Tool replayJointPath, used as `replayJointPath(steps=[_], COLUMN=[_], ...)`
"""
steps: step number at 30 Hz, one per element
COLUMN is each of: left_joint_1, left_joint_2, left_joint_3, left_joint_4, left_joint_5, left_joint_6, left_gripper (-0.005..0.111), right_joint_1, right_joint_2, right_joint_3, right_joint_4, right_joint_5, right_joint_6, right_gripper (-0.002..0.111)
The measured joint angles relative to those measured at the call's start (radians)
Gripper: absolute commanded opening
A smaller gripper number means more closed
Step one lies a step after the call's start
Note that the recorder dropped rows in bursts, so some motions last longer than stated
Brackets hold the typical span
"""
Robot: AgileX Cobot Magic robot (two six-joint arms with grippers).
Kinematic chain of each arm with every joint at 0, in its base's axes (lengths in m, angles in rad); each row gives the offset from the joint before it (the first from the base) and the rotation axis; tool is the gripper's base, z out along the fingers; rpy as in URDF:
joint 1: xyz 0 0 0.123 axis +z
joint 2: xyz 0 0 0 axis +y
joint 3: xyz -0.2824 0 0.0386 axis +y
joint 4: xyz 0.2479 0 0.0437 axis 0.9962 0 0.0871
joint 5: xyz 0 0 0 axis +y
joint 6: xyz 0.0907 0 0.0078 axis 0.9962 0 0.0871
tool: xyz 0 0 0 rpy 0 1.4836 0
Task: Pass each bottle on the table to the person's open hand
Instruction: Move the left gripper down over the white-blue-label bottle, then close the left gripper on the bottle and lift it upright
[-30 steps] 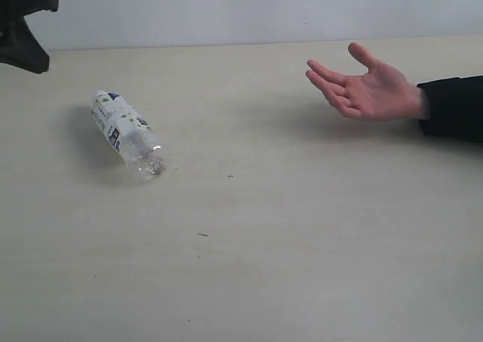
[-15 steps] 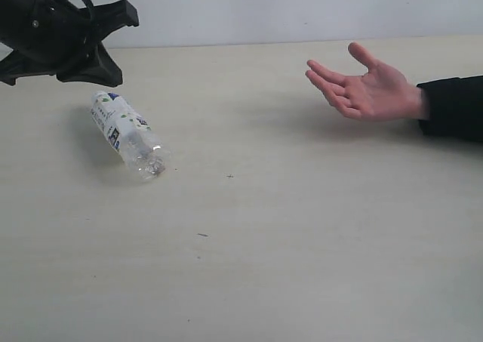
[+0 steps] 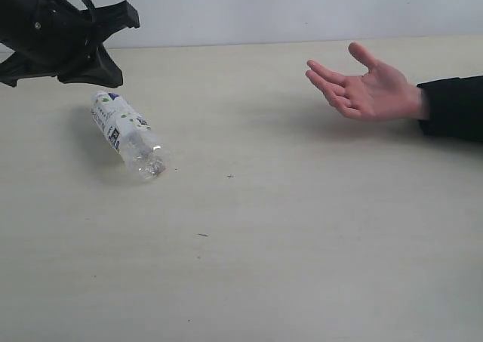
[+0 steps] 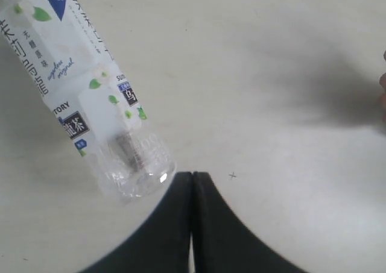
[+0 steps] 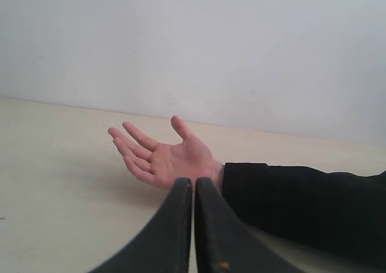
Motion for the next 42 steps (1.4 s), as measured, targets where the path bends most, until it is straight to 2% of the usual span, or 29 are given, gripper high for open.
replayJointPath(steps=[4, 12, 16, 20, 24, 30, 35, 37, 42], left_joint_1=[0.0, -0.001, -0.001, -0.001, -0.001, -0.062, -0.137, -0.165, -0.208], left_joint_2=[0.0, 0.007, 0.01, 0.023, 0.023, 0.054, 0.091, 0.112, 0.147], left_joint_3=[0.0, 0.0, 0.0, 0.0, 0.0, 0.0, 0.0, 0.0, 0.0], left_joint_4=[0.0, -0.023, -0.057, -0.204, -0.186, -0.17, -0.108, -0.01, 0.351], left_joint_5=[-0.023, -0.275, -0.269, -0.269, -0.269, -0.27, -0.268, -0.258, -0.176], left_joint_6=[0.0, 0.0, -0.02, -0.03, -0.054, -0.252, -0.508, -0.65, -1.032], left_gripper=[0.0, 0.0, 0.0, 0.0, 0.0, 0.0, 0.0, 0.0, 0.0], right_joint_1=[0.0, 0.0, 0.0, 0.0, 0.0, 0.0, 0.0, 0.0, 0.0], right_joint_2=[0.0, 0.0, 0.0, 0.0, 0.0, 0.0, 0.0, 0.0, 0.0], right_joint_3=[0.0, 0.0, 0.0, 0.0, 0.0, 0.0, 0.0, 0.0, 0.0], right_joint_4=[0.0, 0.0, 0.0, 0.0, 0.0, 0.0, 0.0, 0.0, 0.0], right_joint_5=[0.004, 0.008, 0.008, 0.008, 0.008, 0.008, 0.008, 0.008, 0.008], right_joint_6=[0.0, 0.0, 0.0, 0.0, 0.0, 0.0, 0.0, 0.0, 0.0], right_gripper=[0.003, 0.003, 0.003, 0.003, 0.003, 0.003, 0.003, 0.003, 0.003])
